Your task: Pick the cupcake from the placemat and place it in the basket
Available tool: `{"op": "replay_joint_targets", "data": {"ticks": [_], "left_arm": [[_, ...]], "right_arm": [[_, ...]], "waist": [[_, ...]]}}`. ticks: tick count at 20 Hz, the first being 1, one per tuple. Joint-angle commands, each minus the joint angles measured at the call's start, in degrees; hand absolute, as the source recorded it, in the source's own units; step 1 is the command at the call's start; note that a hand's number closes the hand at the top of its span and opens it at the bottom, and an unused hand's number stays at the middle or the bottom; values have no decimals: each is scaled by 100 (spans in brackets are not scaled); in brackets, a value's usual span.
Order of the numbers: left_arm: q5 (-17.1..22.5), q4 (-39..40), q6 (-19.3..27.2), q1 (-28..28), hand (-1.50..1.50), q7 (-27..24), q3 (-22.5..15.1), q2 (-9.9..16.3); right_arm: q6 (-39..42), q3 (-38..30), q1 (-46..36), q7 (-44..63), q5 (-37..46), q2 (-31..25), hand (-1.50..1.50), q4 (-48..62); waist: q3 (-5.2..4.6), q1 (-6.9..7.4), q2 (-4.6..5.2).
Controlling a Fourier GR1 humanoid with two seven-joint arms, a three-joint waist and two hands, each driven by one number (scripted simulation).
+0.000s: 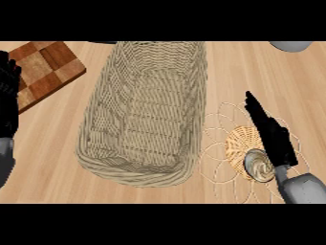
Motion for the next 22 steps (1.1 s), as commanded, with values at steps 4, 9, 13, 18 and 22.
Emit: {"op": "replay_joint_targets", "data": {"ticks": [4, 9, 13, 18, 22], "left_arm": [[-71, -380, -998, 415, 0, -150, -625, 62], [-130, -581, -1429, 235, 0, 121, -1341, -191], [-78, -895, -1616, 653, 0, 59, -1160, 12], [-118, -862, -1735, 615, 0, 99, -1069, 145], [-218, -912, -1541, 643, 0, 185, -1178, -63]], "right_arm": [[1530, -691, -310, -761, -932, -646, 150, -126], [2334, 255, -110, -2249, -750, -94, 150, -1027], [635, 911, 864, -2384, 1055, 252, -150, -1557], [-46, 661, 743, -682, 2159, -561, -150, -2438], [-129, -26, 438, 412, 2796, -1287, -150, -3028]], "waist": [[175, -253, -21], [189, -357, -30], [164, -352, -61], [144, -454, -91], [138, -511, -96]]}}
